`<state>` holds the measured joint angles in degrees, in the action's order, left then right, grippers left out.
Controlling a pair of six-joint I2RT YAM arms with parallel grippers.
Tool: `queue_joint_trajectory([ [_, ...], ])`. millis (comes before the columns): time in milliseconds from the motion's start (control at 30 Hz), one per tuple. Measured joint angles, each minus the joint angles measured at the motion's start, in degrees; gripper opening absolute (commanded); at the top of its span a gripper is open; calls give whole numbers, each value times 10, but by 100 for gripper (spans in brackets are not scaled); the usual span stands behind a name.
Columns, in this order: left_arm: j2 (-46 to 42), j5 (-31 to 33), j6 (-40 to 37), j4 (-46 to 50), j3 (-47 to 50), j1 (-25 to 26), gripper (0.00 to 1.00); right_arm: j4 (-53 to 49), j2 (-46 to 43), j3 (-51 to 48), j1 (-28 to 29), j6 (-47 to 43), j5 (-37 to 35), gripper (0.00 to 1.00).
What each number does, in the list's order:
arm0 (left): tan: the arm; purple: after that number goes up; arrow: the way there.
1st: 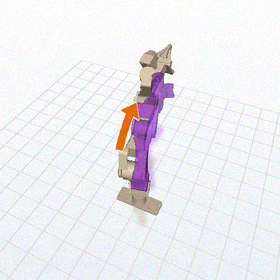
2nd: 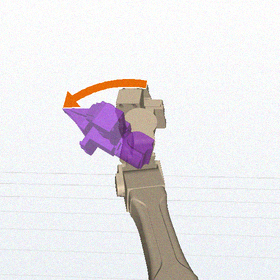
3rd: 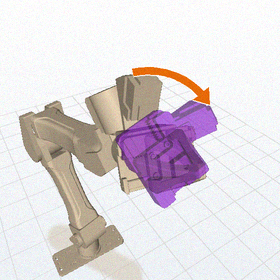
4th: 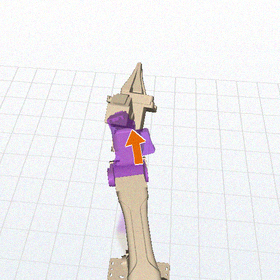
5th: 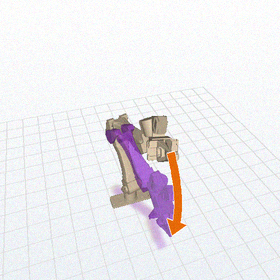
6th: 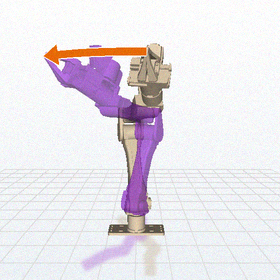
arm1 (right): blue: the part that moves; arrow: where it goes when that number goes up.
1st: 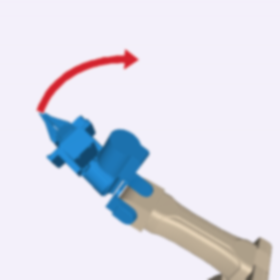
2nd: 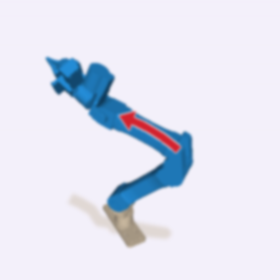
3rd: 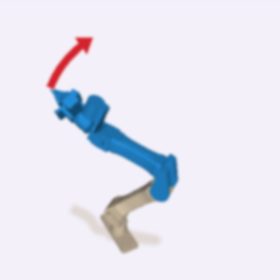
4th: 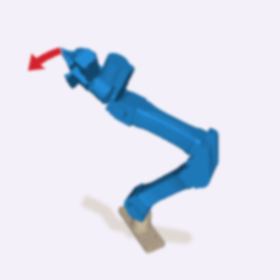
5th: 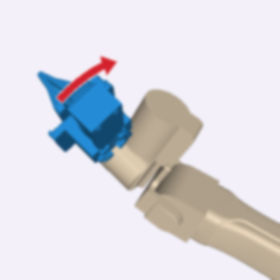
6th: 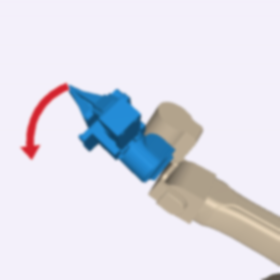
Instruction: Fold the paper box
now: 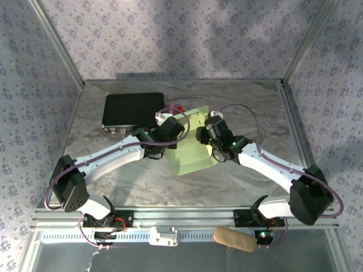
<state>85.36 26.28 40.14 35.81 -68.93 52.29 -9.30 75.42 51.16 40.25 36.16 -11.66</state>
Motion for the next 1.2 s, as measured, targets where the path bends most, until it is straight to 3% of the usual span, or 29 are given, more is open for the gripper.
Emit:
queue_joint_trajectory([
  [367,3,-1,0,0,-20,0,0,-21,-102,-23,-15,-19,5,50],
  [633,7,-6,-1,5,-28,0,0,-33,-112,-36,-21,21,25,57],
  [967,14,-10,-11,32,-28,0,0,-22,-162,-51,-41,110,86,58],
  [1133,14,-30,-29,32,-28,-16,0,-50,-204,-45,-43,105,115,56],
  [1200,14,-58,-48,29,-28,-35,0,-71,-247,-45,-71,88,136,54],
])
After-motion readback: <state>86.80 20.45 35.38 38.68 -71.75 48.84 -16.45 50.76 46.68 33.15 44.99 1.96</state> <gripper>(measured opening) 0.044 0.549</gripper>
